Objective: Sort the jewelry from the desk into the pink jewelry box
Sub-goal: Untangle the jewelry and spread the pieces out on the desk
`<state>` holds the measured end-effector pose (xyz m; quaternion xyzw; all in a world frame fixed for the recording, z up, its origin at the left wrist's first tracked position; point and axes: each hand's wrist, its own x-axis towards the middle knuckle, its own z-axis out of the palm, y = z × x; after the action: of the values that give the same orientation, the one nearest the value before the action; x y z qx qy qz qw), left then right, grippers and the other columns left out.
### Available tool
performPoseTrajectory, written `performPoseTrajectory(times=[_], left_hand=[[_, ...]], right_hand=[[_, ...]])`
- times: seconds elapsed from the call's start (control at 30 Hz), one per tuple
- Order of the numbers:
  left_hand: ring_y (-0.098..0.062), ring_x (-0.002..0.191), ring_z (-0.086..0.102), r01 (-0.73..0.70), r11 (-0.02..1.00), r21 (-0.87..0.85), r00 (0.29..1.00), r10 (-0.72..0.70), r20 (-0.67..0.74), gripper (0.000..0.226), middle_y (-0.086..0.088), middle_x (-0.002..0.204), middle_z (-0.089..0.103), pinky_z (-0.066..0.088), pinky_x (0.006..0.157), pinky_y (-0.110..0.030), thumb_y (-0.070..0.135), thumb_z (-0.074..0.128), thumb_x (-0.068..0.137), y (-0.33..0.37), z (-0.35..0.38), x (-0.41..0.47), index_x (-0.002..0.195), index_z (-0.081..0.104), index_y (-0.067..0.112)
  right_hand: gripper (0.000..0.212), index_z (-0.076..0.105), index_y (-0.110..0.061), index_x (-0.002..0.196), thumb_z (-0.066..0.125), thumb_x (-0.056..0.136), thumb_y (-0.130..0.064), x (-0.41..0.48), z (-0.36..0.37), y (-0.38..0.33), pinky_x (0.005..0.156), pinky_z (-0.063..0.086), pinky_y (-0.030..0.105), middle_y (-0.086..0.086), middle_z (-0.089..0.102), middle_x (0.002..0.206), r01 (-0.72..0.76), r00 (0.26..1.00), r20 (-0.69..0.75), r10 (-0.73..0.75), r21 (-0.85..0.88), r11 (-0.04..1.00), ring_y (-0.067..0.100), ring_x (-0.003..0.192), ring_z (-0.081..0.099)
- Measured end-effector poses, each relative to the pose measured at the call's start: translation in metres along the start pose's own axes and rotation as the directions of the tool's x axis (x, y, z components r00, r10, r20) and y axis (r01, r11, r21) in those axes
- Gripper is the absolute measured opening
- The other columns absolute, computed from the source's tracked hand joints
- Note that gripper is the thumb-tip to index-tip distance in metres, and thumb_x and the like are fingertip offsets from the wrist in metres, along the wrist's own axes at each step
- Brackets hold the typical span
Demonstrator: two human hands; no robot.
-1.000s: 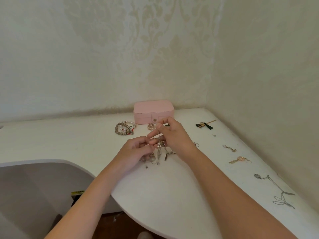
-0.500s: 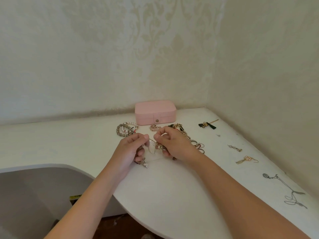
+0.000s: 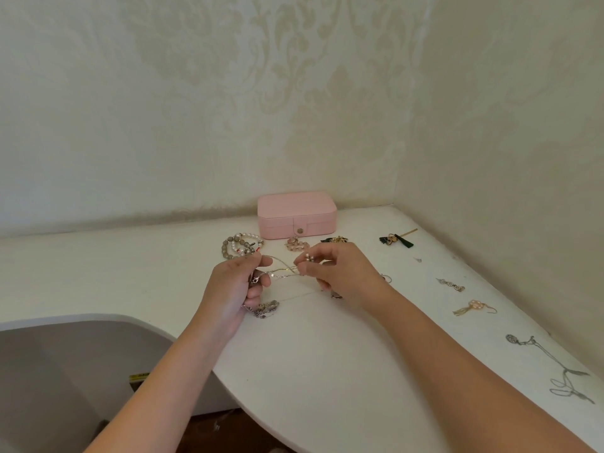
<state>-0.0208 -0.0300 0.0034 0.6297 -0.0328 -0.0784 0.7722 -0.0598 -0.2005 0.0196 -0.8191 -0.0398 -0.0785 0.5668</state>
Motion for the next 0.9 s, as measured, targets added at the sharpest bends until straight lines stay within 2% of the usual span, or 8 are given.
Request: performPoseTrajectory(times=[0.13,0.27,0.37,0.5,0.6,0.67,0.8,0.9], left_hand=[[-0.01,0.032,0.035,-0.039,0.998,0.055,0.994,0.045,-0.1,0.023,-0.005,0.049,0.058,0.026,0.033,-0.014,0.014,0.041,0.099,0.0,0.001,0.003,0.083,0.056,0.005],[-0.012,0.03,0.041,-0.094,0.926,0.366,0.971,0.166,-0.17,0.025,-0.01,0.062,0.062,0.03,0.033,-0.015,0.013,0.038,0.097,-0.002,-0.002,0.013,0.081,0.057,0.007],[-0.01,0.032,0.048,-0.107,0.831,0.545,0.956,0.236,-0.172,0.026,-0.006,0.061,0.062,0.036,0.034,-0.017,0.014,0.041,0.096,-0.003,-0.006,0.021,0.081,0.061,0.01],[-0.02,0.059,0.061,-0.14,0.596,0.791,0.928,0.358,-0.105,0.025,0.002,0.067,0.068,0.05,0.058,-0.031,0.02,0.047,0.092,-0.007,-0.01,0.028,0.077,0.066,0.018],[-0.023,0.075,0.062,-0.147,0.437,0.887,0.909,0.413,-0.052,0.021,0.004,0.075,0.068,0.049,0.069,-0.033,0.024,0.049,0.092,-0.011,-0.008,0.025,0.085,0.068,0.017],[-0.017,0.082,0.061,-0.228,0.457,0.859,0.895,0.447,0.0,0.016,0.01,0.082,0.065,0.044,0.071,-0.027,0.019,0.052,0.091,-0.012,-0.005,0.022,0.095,0.068,0.019],[0.006,0.096,0.059,-0.438,0.68,0.588,0.89,0.422,0.174,0.019,0.018,0.1,0.067,0.038,0.077,-0.003,0.014,0.058,0.09,-0.011,0.006,0.009,0.103,0.066,0.025],[-0.002,0.094,0.064,-0.409,0.831,0.376,0.904,0.316,0.287,0.017,0.008,0.096,0.072,0.048,0.082,-0.018,0.01,0.064,0.087,-0.011,0.012,0.002,0.099,0.068,0.021]], right_hand=[[0.013,0.071,-0.007,0.093,0.062,0.09,-0.016,0.002,-0.002,0.001,0.056,0.043,0.015,-0.008,0.067,0.067,-0.043,0.999,-0.012,0.044,0.107,0.993,0.004,0.051,0.054],[0.016,0.07,-0.019,0.09,0.055,0.095,-0.02,0.002,-0.004,-0.001,0.06,0.05,0.018,-0.008,0.068,0.087,-0.097,0.995,0.001,0.101,0.297,0.95,0.012,0.062,0.064],[0.019,0.07,-0.017,0.091,0.052,0.096,-0.019,0.003,-0.003,0.001,0.06,0.051,0.017,-0.011,0.067,0.083,-0.118,0.992,-0.011,0.129,0.33,0.937,0.013,0.064,0.064],[0.017,0.072,-0.024,0.087,0.056,0.093,-0.023,0.005,0.0,0.003,0.087,0.049,0.023,-0.003,0.065,0.082,-0.066,0.994,-0.062,0.085,0.26,0.963,0.011,0.081,0.058],[0.012,0.073,-0.022,0.089,0.061,0.089,-0.022,0.006,-0.002,0.002,0.08,0.049,0.016,-0.003,0.063,0.079,-0.012,0.994,-0.106,0.041,0.261,0.965,0.006,0.076,0.057],[0.01,0.074,-0.018,0.091,0.065,0.087,-0.018,0.007,-0.001,0.002,0.075,0.051,0.011,-0.007,0.067,0.079,-0.015,0.992,-0.112,0.051,0.299,0.954,0.0,0.072,0.06],[0.015,0.073,-0.012,0.098,0.069,0.084,-0.012,0.011,0.002,0.0,0.078,0.053,0.017,0.001,0.073,0.091,-0.001,0.994,-0.101,0.035,0.312,0.95,0.002,0.078,0.065],[0.016,0.073,-0.01,0.099,0.068,0.083,-0.01,0.01,0.002,-0.004,0.077,0.054,0.019,0.008,0.072,0.09,0.039,0.995,-0.095,-0.008,0.325,0.945,0.008,0.076,0.063]])
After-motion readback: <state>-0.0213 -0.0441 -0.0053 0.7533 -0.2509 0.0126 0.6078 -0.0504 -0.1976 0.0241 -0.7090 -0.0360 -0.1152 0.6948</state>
